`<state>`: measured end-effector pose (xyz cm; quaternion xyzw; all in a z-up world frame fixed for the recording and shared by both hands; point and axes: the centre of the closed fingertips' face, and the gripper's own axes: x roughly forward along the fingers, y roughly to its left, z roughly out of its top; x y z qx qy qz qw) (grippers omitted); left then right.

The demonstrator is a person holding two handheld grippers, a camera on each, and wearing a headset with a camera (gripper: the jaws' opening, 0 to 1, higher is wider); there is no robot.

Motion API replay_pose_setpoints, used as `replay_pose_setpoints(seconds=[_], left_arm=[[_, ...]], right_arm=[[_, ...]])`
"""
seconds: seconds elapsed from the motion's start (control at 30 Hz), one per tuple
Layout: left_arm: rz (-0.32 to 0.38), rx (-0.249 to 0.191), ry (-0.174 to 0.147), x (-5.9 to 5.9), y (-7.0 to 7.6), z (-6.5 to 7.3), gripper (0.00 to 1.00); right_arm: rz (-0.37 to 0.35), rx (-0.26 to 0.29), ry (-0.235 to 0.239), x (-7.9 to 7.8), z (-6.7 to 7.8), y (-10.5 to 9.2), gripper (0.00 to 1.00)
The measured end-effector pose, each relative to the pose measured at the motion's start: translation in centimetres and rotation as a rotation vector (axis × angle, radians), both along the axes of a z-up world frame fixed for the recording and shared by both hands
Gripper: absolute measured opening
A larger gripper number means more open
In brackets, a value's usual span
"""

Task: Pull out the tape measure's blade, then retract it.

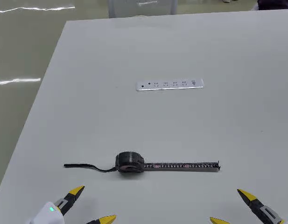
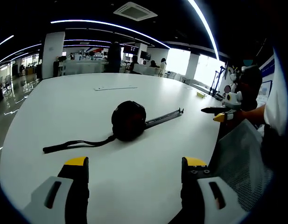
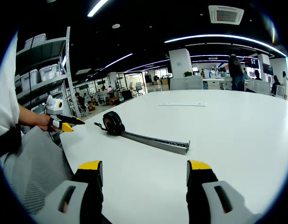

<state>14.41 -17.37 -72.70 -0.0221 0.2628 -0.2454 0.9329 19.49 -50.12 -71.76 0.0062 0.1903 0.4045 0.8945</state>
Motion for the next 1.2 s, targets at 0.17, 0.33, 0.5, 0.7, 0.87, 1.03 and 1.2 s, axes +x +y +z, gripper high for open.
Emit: replay_pose_setpoints(seconds=[0.17,0.33,0.5,0.7,0.87,1.03,1.2], left_arm=[[0.021,0.007,0.010,0.5,-0.1,-0.2,0.80],[0.011,0.027,0.022,0.9,-0.5,-0.1,0.81],[0.020,0.037,0.024,1.4,-0.7,0.1,0.81],[0.042,0.031,0.032,2.0,-0.8,0.2,0.82],[0.081,0.023,0.041,2.6,-0.6,0.0,0.82],[0.102,0.017,0.043,3.1,-0.9,-0.1,0.84],[0.120,0.017,0.048,3.7,-1.6,-0.1,0.86]], right_arm=[[0.007,-0.001,0.000,0.3,-0.1,0.1,0.74],[0.014,-0.003,0.000,0.6,-0.2,0.2,0.74],[0.018,-0.005,-0.005,1.0,-0.1,0.2,0.74],[0.018,-0.007,-0.004,1.5,-0.3,-0.1,0.74],[0.020,-0.008,-0.003,2.0,-0.3,-0.1,0.74],[0.024,-0.007,-0.002,2.5,-0.4,-0.1,0.74],[0.032,-0.010,-0.001,3.0,-0.6,0.1,0.74]])
